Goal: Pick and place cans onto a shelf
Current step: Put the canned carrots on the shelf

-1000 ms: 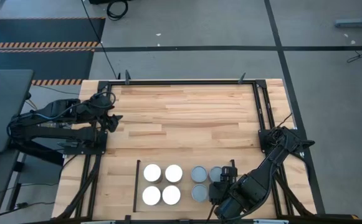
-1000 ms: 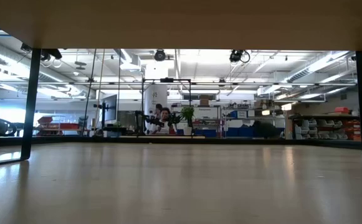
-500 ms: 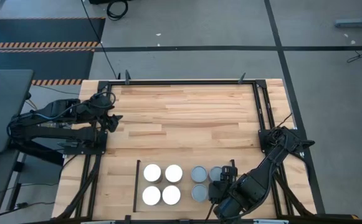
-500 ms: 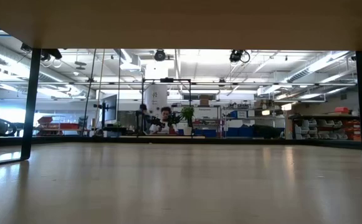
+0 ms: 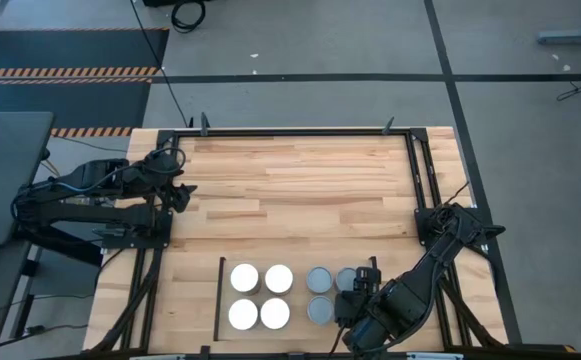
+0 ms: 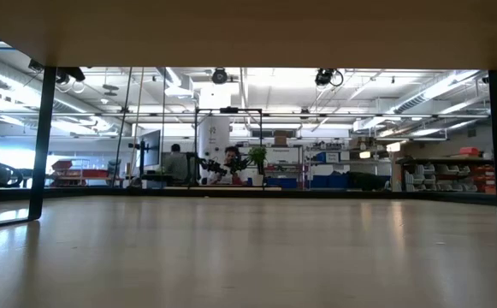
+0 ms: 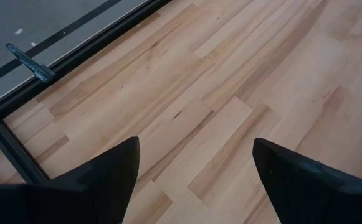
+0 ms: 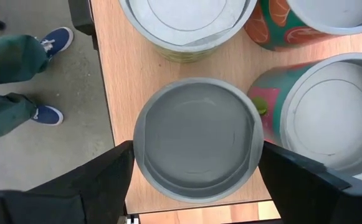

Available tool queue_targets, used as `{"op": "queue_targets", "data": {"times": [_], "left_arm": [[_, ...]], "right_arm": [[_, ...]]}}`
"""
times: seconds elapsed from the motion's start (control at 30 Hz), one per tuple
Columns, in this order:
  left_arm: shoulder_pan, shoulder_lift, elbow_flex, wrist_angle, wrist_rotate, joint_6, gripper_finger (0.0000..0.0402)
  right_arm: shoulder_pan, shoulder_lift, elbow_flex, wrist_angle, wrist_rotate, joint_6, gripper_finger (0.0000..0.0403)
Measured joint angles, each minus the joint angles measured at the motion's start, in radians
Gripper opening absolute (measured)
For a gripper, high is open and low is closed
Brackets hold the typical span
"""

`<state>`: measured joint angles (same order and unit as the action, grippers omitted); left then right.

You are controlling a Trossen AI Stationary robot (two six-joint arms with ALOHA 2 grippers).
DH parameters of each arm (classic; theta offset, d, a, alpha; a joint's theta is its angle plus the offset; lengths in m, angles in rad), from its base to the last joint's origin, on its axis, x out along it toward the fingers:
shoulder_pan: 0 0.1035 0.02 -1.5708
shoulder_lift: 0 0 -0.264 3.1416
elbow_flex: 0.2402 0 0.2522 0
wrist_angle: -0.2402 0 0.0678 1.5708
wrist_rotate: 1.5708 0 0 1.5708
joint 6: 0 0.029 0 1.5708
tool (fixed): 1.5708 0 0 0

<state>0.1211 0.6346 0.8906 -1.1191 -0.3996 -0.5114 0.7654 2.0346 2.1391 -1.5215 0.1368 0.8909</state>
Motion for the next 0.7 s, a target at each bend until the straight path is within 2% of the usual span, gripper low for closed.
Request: {"op": "queue_targets", "data": {"times": [0.7], "left_arm": [[0.0,0.0,0.0,0.0,0.0,0.0,0.0316]], "right_arm": [[0.0,0.0,0.0,0.023,0.021,0.019,0.0338]]}}
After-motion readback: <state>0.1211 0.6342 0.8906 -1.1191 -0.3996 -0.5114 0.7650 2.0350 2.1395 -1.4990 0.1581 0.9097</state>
